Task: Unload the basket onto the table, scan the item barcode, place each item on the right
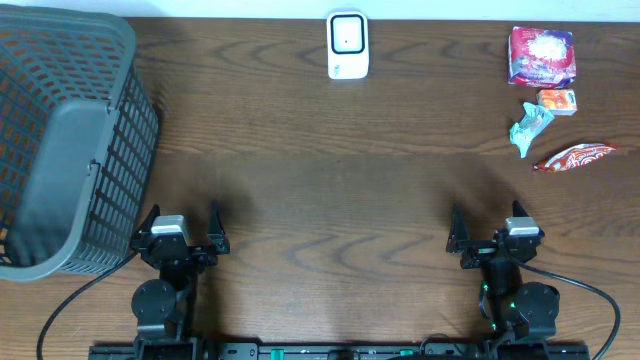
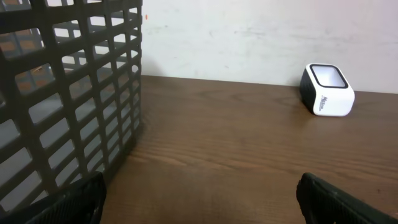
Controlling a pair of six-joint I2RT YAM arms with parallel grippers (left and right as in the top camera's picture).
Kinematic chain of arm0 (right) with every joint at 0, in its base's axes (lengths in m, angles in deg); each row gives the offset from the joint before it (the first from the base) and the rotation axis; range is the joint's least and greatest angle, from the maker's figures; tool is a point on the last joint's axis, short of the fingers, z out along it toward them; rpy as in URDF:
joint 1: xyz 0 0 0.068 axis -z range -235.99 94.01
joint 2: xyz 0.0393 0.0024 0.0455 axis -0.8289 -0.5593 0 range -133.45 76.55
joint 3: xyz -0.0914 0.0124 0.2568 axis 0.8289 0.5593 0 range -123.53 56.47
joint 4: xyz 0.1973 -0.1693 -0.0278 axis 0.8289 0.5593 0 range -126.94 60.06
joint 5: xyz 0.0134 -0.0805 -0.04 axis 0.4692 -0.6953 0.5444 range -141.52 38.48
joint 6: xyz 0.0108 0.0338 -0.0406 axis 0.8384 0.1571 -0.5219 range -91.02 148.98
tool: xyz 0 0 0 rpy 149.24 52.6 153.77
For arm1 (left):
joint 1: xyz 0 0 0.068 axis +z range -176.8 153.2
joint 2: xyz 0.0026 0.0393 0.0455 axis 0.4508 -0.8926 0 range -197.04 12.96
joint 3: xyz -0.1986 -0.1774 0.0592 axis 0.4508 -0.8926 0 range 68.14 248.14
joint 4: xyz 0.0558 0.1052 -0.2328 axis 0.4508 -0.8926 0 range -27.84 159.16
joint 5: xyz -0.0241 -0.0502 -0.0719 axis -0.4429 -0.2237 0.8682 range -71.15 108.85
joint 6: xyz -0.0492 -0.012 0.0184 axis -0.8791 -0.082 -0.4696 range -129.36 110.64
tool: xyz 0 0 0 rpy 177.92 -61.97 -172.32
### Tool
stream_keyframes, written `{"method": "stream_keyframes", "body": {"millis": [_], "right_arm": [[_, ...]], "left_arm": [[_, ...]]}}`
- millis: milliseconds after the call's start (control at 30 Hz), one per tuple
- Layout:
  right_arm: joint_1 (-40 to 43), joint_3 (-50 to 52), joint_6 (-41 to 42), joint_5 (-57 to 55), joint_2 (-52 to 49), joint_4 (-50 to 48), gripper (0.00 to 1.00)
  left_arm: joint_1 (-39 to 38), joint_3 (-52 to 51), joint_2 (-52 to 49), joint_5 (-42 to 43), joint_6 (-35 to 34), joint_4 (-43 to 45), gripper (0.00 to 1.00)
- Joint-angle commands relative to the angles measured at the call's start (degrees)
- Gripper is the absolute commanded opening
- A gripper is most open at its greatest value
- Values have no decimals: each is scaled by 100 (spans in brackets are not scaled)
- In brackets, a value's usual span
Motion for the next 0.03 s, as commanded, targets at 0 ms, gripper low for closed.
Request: {"method": "stream_keyframes", "body": {"millis": [0], "right_arm": [[39, 13, -85, -22, 33, 22, 99]], "left_arm": [[-22, -90, 35, -31, 96, -225, 98]]}}
